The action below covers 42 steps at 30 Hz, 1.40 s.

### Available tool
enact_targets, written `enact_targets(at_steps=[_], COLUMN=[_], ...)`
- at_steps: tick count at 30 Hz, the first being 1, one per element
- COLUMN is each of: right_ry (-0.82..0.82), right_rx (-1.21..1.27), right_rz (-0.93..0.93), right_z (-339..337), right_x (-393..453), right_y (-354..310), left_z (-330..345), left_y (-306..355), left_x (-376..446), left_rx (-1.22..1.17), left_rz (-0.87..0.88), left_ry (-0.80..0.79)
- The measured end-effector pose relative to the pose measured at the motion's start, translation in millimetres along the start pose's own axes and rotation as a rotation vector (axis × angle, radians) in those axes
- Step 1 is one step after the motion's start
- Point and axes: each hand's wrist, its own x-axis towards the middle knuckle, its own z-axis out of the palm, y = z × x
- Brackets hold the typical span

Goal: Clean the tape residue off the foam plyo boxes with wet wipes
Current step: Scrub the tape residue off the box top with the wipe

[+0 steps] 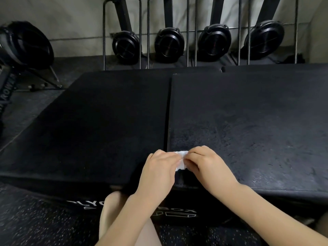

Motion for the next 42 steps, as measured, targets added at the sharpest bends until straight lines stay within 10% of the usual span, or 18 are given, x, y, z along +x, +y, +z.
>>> enact_targets(at_steps=[42], right_ry=[-0.104], right_rx=[-0.097], right_rz=[-0.081], right_z=[-6.8], right_x=[-8.7], right_y=[1.0], left_z=[-0.2], left_y=[2.9], left_x=[-11.3], left_rx=[-0.048], left_rz=[0.109], left_ry=[0.101])
